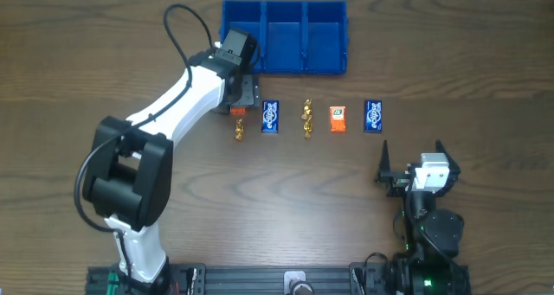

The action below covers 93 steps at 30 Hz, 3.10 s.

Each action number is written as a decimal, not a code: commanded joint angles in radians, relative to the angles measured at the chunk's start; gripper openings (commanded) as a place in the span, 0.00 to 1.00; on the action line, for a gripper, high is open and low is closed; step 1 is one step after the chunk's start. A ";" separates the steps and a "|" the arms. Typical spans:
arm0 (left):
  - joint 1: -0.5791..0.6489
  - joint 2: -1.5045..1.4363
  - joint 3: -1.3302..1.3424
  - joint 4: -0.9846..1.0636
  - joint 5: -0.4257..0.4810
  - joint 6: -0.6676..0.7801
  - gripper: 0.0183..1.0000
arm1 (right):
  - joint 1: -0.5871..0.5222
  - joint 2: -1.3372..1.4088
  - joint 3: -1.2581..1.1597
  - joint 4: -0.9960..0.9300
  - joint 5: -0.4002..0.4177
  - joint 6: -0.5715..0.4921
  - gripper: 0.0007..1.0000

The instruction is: Sort Candies Into Trays

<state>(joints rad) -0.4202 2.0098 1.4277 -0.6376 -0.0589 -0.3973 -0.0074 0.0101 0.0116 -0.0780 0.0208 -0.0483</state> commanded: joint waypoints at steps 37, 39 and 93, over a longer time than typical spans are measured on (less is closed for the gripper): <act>-0.063 -0.014 0.627 -0.231 -0.154 0.064 0.17 | -0.003 -0.007 -0.004 -0.004 -0.005 -0.008 1.00; -0.037 0.029 0.710 -0.244 -0.146 0.079 0.17 | -0.003 -0.007 -0.004 -0.004 -0.005 -0.008 1.00; -0.415 0.372 0.890 -0.310 -0.086 -0.283 1.00 | -0.003 -0.007 -0.004 -0.004 -0.005 -0.008 1.00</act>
<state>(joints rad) -0.7750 2.3566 2.3024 -0.9283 -0.0921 -0.5694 -0.0074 0.0101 0.0116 -0.0780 0.0208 -0.0483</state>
